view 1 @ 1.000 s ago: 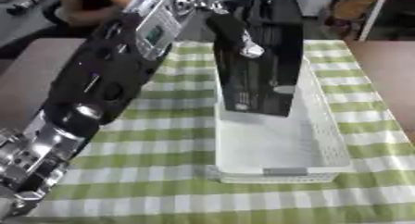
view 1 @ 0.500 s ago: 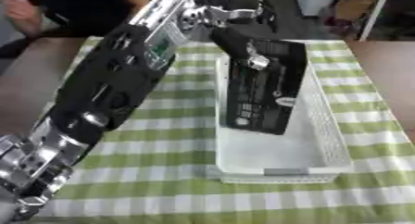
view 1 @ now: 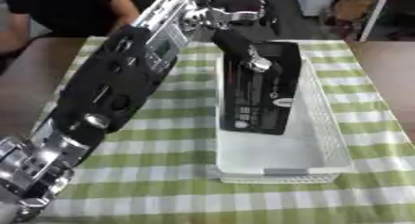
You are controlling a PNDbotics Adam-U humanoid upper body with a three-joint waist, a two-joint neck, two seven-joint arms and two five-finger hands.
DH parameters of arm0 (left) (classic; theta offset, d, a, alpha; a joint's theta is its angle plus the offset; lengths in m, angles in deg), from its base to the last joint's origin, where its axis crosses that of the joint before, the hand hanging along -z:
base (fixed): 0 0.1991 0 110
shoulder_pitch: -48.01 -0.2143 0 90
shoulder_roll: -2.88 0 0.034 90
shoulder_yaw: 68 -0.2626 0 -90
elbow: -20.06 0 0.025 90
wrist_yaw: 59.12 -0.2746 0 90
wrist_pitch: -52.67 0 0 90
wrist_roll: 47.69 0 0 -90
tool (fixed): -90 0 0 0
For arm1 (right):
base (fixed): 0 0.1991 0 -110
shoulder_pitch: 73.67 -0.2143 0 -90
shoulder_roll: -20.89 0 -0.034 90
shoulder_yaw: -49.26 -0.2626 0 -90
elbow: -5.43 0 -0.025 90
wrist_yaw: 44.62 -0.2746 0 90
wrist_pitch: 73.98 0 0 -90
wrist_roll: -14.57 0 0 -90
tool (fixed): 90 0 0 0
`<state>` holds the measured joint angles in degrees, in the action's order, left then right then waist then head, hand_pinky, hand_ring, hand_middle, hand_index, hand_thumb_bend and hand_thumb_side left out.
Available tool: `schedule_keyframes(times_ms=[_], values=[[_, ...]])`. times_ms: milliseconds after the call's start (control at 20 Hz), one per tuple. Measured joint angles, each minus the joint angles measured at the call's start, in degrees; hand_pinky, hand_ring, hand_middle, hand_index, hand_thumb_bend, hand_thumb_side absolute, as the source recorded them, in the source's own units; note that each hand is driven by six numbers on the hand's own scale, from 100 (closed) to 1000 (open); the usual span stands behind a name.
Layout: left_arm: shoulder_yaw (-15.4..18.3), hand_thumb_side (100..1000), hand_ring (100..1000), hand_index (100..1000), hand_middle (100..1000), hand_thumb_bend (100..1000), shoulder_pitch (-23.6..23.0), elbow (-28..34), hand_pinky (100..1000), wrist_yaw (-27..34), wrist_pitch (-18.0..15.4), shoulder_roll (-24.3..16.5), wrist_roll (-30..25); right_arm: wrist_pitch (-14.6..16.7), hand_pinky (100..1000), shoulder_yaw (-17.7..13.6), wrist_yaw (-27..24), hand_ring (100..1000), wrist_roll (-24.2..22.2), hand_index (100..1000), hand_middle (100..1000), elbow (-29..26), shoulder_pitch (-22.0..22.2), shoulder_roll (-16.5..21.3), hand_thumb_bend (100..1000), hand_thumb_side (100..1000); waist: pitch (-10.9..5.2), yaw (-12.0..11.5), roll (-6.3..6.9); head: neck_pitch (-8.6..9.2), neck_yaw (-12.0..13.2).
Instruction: Pick up objects on the table and place them in the box.
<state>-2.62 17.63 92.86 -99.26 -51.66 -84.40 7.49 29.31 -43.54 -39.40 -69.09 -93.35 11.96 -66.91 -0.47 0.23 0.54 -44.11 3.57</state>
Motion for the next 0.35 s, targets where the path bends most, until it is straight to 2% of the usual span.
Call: schedule_keyframes(times_ms=[150,200,250,300,350], values=[[0.5,856,798,887,876,988,0.0,1.4,757,2.0,0.6,0.0,2.2,0.0,838,0.0,0.0,860,0.0,930,780,0.0,0.0,0.0,274,659,0.00,-0.1,-0.01,0.00,0.0],[0.7,886,813,901,900,930,-0.1,2.0,765,3.0,0.8,-0.1,3.4,0.0,838,0.0,0.0,860,0.0,930,780,0.0,0.0,0.0,274,659,0.00,-0.2,-0.01,0.00,0.0],[1.0,886,813,901,900,930,-0.2,2.7,765,4.1,1.0,-0.1,5.0,0.0,838,0.0,0.0,860,0.0,930,780,0.0,0.0,0.0,274,659,0.00,-0.2,-0.02,0.00,0.0],[1.4,909,818,918,912,859,-0.5,3.5,756,5.6,1.1,-0.1,6.7,0.0,838,0.0,0.0,860,0.0,931,781,0.0,0.0,0.0,273,659,0.01,-0.3,-0.03,0.00,0.0],[1.7,915,816,920,915,843,-0.8,4.4,750,7.3,1.2,-0.3,8.4,0.0,838,0.0,0.0,860,0.0,931,781,0.0,0.0,0.0,274,659,0.01,-0.3,-0.04,0.00,0.0]])
